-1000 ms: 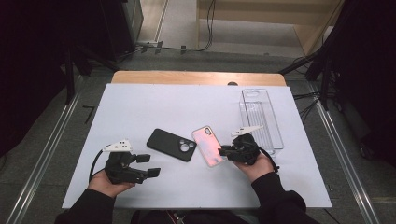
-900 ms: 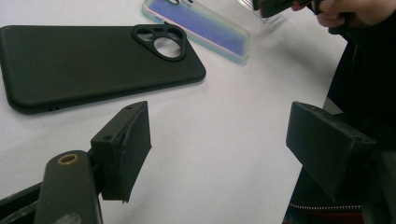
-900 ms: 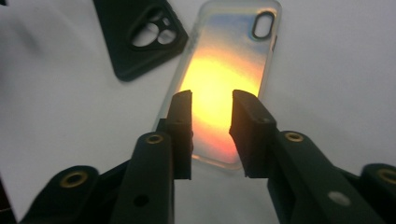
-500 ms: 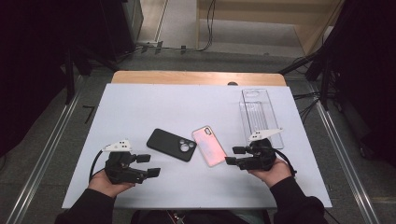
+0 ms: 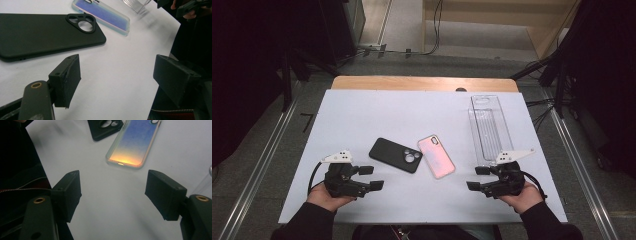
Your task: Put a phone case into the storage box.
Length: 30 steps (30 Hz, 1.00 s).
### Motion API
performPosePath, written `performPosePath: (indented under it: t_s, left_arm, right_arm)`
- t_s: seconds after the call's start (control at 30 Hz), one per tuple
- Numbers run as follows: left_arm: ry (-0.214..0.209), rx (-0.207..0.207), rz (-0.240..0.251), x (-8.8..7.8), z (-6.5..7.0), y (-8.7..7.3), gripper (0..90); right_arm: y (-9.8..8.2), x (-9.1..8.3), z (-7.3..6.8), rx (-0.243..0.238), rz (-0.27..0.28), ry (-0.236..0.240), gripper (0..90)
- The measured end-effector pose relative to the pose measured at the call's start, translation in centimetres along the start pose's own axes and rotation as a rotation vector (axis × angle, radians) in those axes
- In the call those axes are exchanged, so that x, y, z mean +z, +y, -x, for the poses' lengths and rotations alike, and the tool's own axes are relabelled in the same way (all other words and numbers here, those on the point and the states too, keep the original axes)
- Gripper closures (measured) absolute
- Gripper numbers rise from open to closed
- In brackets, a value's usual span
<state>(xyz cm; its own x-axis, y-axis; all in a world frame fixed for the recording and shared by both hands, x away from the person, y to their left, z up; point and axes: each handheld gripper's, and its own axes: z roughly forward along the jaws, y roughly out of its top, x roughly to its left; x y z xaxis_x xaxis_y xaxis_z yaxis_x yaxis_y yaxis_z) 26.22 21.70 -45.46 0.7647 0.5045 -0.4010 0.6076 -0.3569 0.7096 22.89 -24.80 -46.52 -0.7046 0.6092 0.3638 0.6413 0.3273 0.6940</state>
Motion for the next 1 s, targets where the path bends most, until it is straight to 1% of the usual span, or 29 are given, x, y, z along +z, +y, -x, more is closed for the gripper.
performPosePath:
  t_s: [0.03,0.1,0.13,0.3,0.4,0.43,0.47,0.5,0.53,0.57,0.6,0.63,0.7,0.73,0.77,0.83,0.9,0.93,0.97,1.0]
  left_arm:
    - [-0.001,0.002,-0.001,0.0,0.0,0.0,22.4]
    - [-0.003,0.004,-0.002,0.0,0.0,0.0,22.4]
    - [-0.003,0.003,-0.003,0.1,0.0,0.0,22.4]
    - [-0.003,0.0,0.001,0.0,0.0,0.0,22.4]
    - [-0.003,-0.004,0.003,0.0,0.0,0.0,22.4]
    - [-0.003,-0.003,0.002,0.0,0.0,0.0,22.4]
    - [-0.003,-0.003,0.002,0.0,0.0,0.0,22.4]
    - [-0.003,-0.004,0.002,0.0,0.0,0.0,22.4]
    - [-0.003,-0.005,0.003,0.0,0.0,0.0,22.4]
    - [-0.002,-0.005,0.003,0.0,0.0,0.0,22.4]
    - [-0.003,-0.004,0.003,0.0,0.0,0.0,22.4]
    - [-0.003,-0.005,0.003,0.0,0.0,0.0,22.4]
    - [-0.006,-0.011,0.0,0.0,0.0,0.0,22.4]
    - [-0.004,-0.016,0.0,0.0,0.0,0.0,22.5]
    - [-0.002,-0.016,-0.002,0.0,0.0,0.0,22.5]
    - [-0.002,-0.012,0.0,-0.1,0.0,0.0,23.2]
    - [-0.001,-0.011,0.001,-0.1,-0.1,0.0,24.0]
    - [-0.001,-0.012,0.001,-0.1,-0.1,0.0,24.0]
    - [-0.001,-0.012,0.0,-0.1,-0.1,0.0,24.0]
    - [-0.001,-0.012,0.0,-0.1,-0.1,0.0,24.0]
  right_arm:
    - [-0.4,-0.2,0.2,0.0,0.0,-0.003,26.7]
    - [-0.4,-0.3,0.3,0.006,0.001,0.0,26.6]
    - [-0.4,-0.2,0.3,0.011,0.013,0.004,25.8]
    - [0.0,0.2,0.1,0.023,0.013,0.022,24.1]
    - [0.4,0.7,-0.2,0.016,0.014,-0.001,19.4]
    - [0.7,0.9,-0.3,0.015,0.026,-0.022,19.3]
    - [0.7,0.9,-0.3,0.015,0.026,-0.022,18.6]
    - [1.1,1.1,-0.6,0.008,0.035,-0.044,16.2]
    - [1.3,1.2,-0.7,0.008,0.04,-0.054,16.2]
    - [1.3,1.2,-0.7,0.008,0.04,-0.054,16.2]
    - [1.6,1.3,-0.8,0.018,0.051,-0.057,15.3]
    - [1.6,1.3,-0.8,0.018,0.051,-0.057,15.3]
    - [1.9,1.5,-0.8,0.042,0.068,-0.061,13.3]
    - [2.1,1.7,-0.8,0.059,0.08,-0.051,10.6]
    - [2.3,1.8,-0.8,0.073,0.088,-0.052,9.5]
    - [2.6,2.2,-1.0,0.074,0.095,-0.066,7.3]
    - [3.0,2.5,-1.1,0.078,0.096,-0.092,0.0]
    - [3.2,2.6,-1.2,0.076,0.093,-0.109,0.0]
    - [3.4,2.7,-1.2,0.071,0.09,-0.112,0.0]
    - [3.7,2.9,-1.3,0.076,0.085,-0.125,0.0]
